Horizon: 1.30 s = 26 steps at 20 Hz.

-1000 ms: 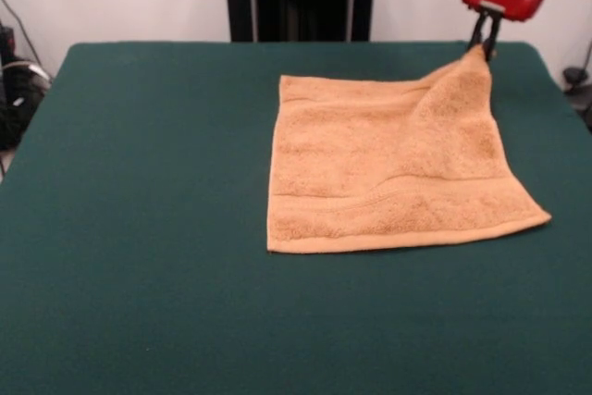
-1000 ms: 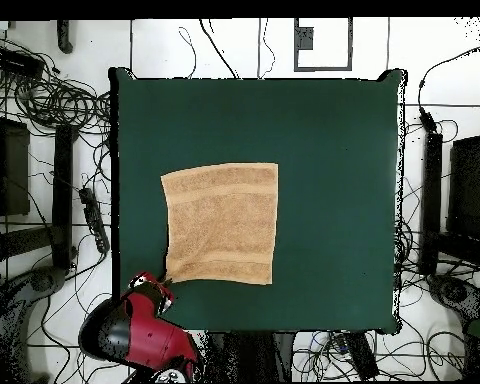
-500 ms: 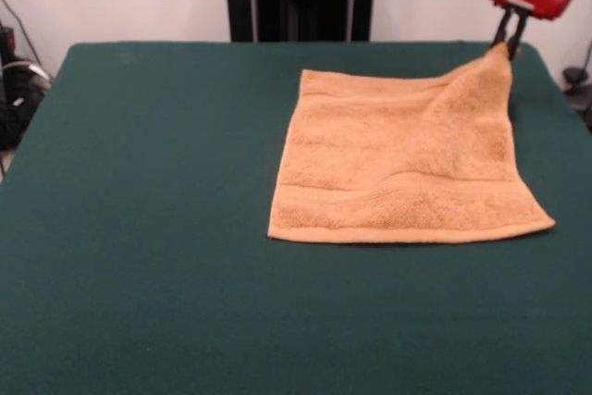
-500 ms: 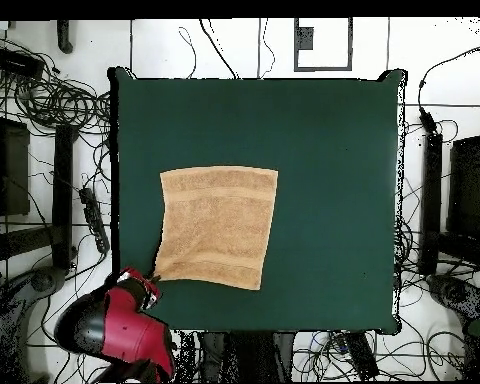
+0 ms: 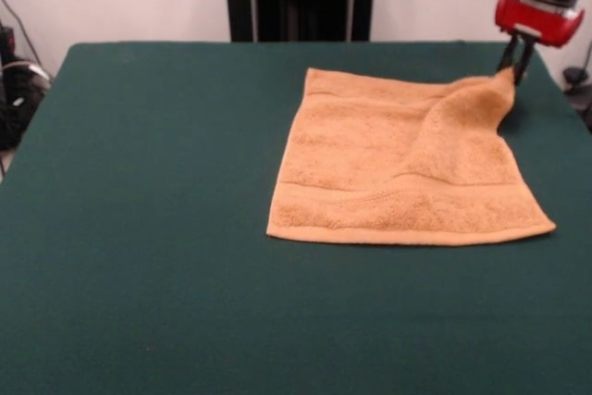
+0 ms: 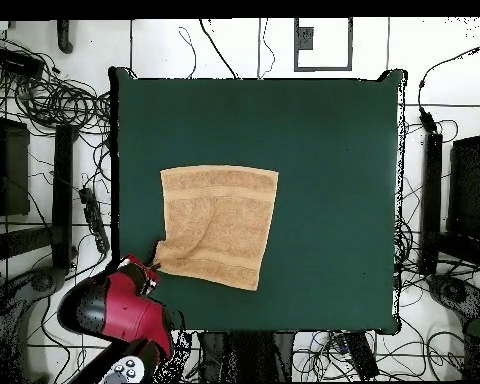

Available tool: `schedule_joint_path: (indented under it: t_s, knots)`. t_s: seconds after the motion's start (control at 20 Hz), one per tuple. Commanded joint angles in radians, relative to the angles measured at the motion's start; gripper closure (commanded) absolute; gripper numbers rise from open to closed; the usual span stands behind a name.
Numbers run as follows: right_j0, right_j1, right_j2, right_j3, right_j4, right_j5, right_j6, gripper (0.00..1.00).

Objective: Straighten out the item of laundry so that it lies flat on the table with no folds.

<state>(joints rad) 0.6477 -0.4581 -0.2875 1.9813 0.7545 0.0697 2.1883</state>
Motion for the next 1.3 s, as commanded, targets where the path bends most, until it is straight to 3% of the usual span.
schedule_joint_path:
  t_s: [0.05, 0.6, 1.05, 1.3]
  knots:
    - [-0.051, 0.041, 0.098, -0.077, 0.012, -0.043, 0.202, 0.00]
    - [-0.154, -0.055, 0.120, -0.026, -0.082, 0.005, 0.131, 0.00]
    - [-0.230, -0.255, 0.018, -0.061, -0.217, 0.303, 0.059, 0.00]
    - [-0.309, -0.355, 0.060, -0.075, -0.269, 0.394, 0.035, 0.00]
